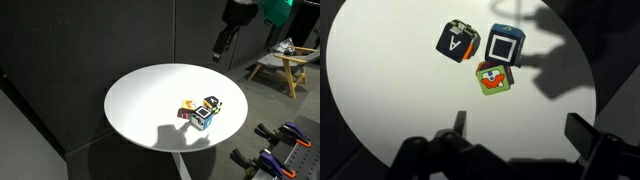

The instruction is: Move the black and white object to the right, then back to the left

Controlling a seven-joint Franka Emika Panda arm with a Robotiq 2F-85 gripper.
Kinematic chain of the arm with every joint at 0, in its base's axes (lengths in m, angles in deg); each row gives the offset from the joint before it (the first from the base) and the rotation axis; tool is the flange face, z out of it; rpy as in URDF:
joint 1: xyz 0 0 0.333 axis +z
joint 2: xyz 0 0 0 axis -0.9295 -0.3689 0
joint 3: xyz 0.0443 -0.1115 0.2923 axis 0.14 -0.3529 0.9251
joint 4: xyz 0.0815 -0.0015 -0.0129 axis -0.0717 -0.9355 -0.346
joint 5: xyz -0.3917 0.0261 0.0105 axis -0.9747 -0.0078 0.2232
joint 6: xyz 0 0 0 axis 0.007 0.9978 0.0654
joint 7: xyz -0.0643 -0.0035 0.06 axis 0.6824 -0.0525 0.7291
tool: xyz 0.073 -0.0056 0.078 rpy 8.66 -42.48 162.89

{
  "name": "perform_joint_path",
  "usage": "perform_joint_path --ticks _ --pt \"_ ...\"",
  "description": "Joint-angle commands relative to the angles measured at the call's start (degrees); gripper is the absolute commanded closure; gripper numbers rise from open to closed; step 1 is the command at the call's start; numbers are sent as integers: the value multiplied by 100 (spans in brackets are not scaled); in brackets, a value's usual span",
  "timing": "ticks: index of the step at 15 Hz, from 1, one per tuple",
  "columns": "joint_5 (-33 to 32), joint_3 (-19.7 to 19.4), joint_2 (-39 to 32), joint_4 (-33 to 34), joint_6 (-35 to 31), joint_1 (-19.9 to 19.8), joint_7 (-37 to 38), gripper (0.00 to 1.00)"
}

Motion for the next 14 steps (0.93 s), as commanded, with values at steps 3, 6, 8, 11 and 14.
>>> perform_joint_path --ticks 3,6,8,11,14 --pt "-57 -100 -11 13 22 110 44 0" --pt "-57 -100 -11 13 22 110 44 0" --pt "-57 -100 -11 13 22 110 44 0" --pt "8 -198 -76 82 47 108 -28 0" --pt "87 -356 -142 153 89 102 -133 0"
